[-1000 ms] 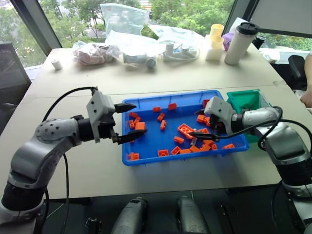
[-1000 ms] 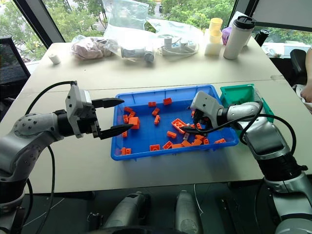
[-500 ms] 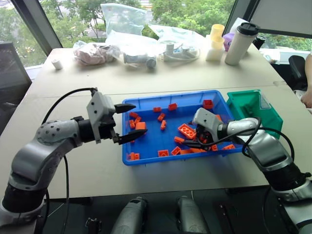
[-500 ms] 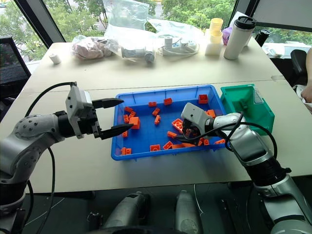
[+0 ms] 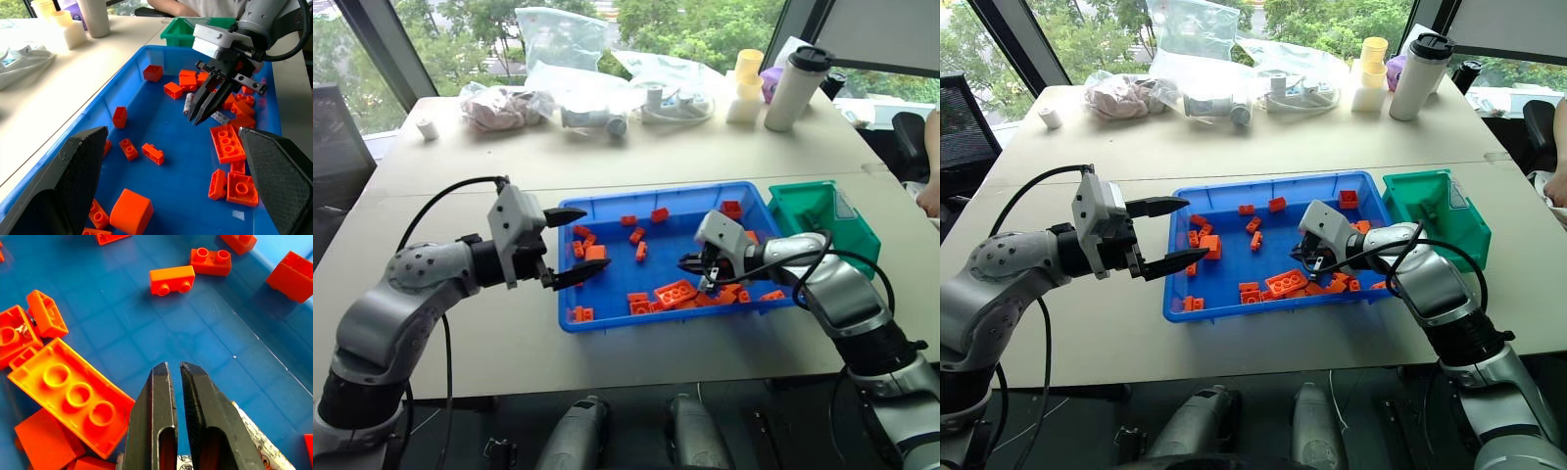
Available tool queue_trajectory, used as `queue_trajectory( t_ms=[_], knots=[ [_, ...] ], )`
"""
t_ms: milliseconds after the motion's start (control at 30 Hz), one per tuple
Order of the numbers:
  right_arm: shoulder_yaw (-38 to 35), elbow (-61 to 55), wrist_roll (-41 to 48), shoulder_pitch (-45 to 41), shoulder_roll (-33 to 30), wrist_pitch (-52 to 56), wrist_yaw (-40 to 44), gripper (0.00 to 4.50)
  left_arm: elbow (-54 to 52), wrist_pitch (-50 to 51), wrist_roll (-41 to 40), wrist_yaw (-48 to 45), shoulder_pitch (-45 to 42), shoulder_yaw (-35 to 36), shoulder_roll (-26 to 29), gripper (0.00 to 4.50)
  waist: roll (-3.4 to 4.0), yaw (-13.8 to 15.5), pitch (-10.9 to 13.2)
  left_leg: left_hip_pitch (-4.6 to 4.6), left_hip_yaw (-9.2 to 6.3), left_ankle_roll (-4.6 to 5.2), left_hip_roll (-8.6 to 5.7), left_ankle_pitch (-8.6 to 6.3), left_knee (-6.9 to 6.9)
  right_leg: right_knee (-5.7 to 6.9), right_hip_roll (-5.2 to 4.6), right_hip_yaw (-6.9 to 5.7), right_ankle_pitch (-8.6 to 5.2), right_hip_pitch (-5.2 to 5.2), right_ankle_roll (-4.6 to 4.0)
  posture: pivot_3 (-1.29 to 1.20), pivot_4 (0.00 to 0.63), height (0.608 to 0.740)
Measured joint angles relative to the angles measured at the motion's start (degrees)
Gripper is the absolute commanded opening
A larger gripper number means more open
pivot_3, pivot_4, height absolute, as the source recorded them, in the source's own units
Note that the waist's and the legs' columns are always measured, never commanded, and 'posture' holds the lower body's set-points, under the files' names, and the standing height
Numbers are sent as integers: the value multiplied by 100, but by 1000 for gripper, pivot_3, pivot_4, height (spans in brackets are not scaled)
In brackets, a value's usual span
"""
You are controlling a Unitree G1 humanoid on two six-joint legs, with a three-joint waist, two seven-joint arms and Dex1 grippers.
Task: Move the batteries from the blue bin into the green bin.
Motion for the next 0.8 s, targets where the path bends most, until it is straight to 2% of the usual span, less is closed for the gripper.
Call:
queue_trajectory(
  t_ms=[233,633,733,800],
  knots=[
    [-153,165,59,-583,249,-64,-203,216,-3,-1,18,6,0,-2,-22,4500,0,-2,0,0,1,0,-1,0,0,0,0,1,0,-2,0,0,150,740],
    [-144,505,-15,-584,-696,-599,544,216,-3,-7,112,14,-1,-7,-95,4500,0,-9,0,-2,2,1,0,0,-2,-3,0,0,0,-3,0,0,150,740],
    [-82,676,-178,-505,-798,-836,634,1045,-2,-23,119,5,-1,-8,-114,4500,0,-5,0,-2,3,1,-1,-1,0,-3,0,1,0,-1,0,0,150,740],
    [-61,866,-289,-505,-803,-960,649,2002,-2,-55,121,3,-1,-23,-134,4500,0,-4,0,-2,3,1,-1,0,0,-2,-1,0,0,-1,0,0,150,740]
  ],
)
